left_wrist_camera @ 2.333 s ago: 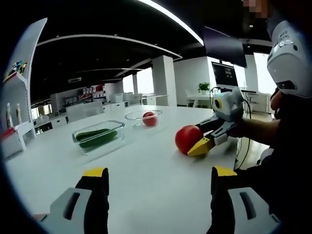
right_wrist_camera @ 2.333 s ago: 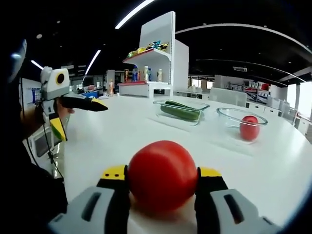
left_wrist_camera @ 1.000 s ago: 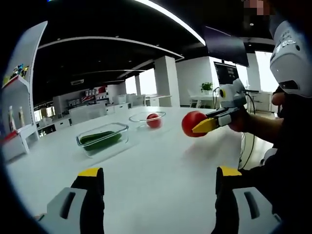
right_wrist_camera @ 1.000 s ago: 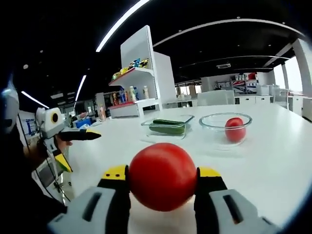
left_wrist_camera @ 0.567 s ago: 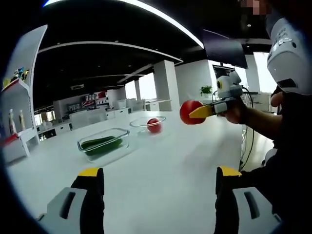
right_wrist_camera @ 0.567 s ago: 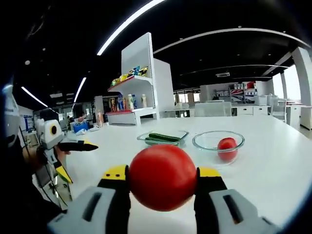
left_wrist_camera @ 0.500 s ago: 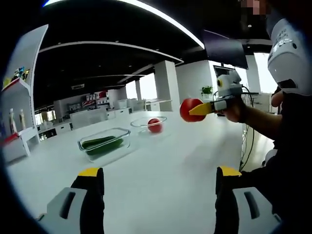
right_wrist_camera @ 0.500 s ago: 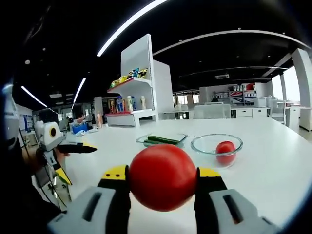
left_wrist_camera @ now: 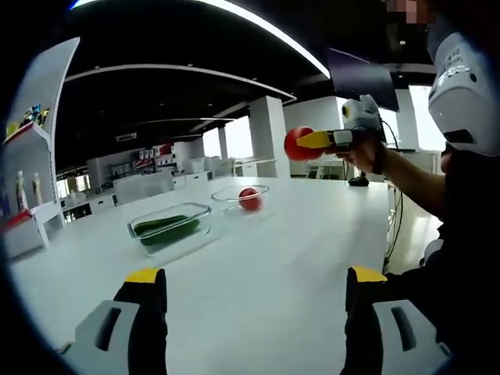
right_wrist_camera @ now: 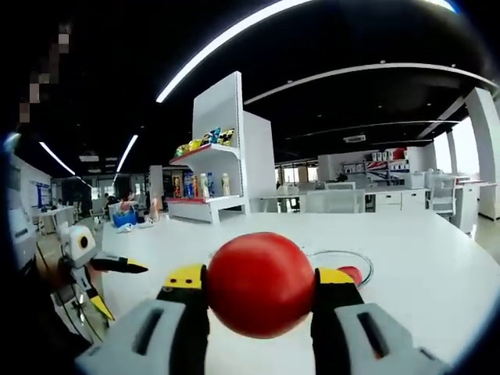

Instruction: Sort the scattered tomatoes and cucumbers on the table and place them into their respective storage containers

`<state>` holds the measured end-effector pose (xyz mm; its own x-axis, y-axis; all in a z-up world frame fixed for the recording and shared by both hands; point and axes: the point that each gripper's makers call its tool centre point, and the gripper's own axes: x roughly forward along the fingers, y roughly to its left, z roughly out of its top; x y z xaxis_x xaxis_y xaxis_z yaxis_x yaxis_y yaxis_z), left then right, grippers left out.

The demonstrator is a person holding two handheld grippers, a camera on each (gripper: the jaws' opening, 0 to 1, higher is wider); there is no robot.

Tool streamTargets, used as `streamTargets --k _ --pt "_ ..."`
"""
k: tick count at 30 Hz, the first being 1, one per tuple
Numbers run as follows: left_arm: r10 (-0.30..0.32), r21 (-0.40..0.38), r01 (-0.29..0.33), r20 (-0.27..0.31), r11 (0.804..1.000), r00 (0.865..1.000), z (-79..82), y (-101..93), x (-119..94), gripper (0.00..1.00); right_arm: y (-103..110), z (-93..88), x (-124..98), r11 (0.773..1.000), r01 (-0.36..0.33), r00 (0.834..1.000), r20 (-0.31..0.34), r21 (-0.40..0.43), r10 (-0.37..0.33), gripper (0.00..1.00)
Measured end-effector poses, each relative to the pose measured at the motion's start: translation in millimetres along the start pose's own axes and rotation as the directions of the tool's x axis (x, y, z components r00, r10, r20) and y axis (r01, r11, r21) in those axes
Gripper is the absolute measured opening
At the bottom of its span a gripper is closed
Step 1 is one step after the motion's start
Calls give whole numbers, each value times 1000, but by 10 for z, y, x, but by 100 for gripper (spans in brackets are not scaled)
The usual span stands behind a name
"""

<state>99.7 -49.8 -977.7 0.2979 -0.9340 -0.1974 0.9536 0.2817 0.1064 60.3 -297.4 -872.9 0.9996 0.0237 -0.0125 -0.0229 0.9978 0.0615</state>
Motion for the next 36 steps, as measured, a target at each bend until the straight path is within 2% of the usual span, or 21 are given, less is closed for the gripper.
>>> streamTargets --k 7,13,19,28,36 --pt "0 2 0 1 1000 1000 10 2 -9 95 -146 273 146 999 -18 999 42 26 17 47" --pt "2 2 -2 -4 1000 1000 -2 -1 -17 95 -288 446 331 990 -58 995 92 131 47 47" --pt "6 4 -6 -4 1000 1000 10 11 -30 95 -470 551 546 984 -58 994 104 166 42 47" --pt "14 6 -14 0 1000 1000 29 41 -56 95 -676 560 961 980 -52 997 59 191 41 47" --pt "20 8 -20 -1 1000 1000 35 58 -82 94 -750 427 1326 968 -62 998 3 243 63 46"
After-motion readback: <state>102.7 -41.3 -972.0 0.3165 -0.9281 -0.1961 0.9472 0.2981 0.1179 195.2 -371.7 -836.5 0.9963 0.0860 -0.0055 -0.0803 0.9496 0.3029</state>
